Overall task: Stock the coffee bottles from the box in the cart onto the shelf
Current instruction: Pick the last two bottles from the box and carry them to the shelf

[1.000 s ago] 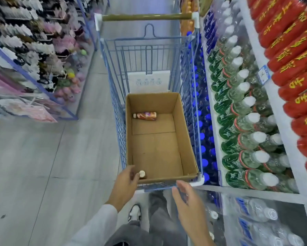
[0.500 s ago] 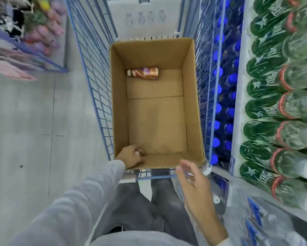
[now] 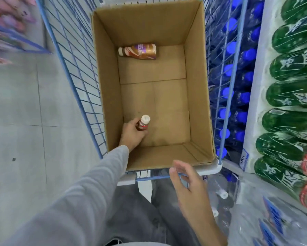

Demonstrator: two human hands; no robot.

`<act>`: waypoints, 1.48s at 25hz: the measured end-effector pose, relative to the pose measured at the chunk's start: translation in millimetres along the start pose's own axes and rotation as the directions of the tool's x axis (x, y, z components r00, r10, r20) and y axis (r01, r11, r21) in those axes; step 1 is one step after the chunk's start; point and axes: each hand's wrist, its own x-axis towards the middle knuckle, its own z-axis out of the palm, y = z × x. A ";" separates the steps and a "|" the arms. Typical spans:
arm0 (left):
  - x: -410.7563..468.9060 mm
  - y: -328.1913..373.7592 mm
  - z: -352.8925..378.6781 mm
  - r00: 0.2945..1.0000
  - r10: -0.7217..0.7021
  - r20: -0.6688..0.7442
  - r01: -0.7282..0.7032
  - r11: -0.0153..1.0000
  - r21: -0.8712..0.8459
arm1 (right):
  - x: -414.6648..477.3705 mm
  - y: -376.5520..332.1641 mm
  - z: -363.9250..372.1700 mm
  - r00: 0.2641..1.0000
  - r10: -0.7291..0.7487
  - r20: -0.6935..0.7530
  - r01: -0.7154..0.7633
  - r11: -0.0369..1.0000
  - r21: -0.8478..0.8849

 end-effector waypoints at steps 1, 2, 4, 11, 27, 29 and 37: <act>7.4 -1.2 2.7 0.999 -0.024 0.023 0.025 0.997 -0.075 | 1.9 -0.2 0.5 1.000 -0.002 0.004 0.002 1.000 0.003; 13.4 -3.5 4.9 0.998 -0.049 0.031 0.053 0.988 -0.143 | 3.8 -1.5 0.6 1.000 -0.003 0.008 0.003 1.000 0.009; 21.1 -5.2 6.0 0.997 -0.070 0.022 0.073 0.966 -0.246 | 9.5 -6.3 -0.6 1.000 -0.009 0.016 0.008 1.000 0.026; -24.0 65.0 -45.4 0.996 0.090 -0.020 -0.086 0.834 -0.544 | 93.2 -81.0 -4.4 0.987 -0.151 0.044 0.153 0.988 -0.031; -64.8 87.7 -121.9 0.991 0.051 0.128 0.093 0.437 -0.894 | 424.3 -176.4 129.0 0.937 -0.332 0.106 0.241 0.399 -0.884; -71.7 88.4 -127.2 0.991 0.059 0.123 0.082 0.459 -0.885 | 397.5 -157.1 117.6 0.979 -0.192 0.072 0.180 0.641 -0.746; -154.7 126.8 -161.5 0.969 0.180 0.168 0.011 0.647 -0.762 | 108.4 -133.3 59.8 0.979 -0.061 -0.197 0.072 0.996 0.051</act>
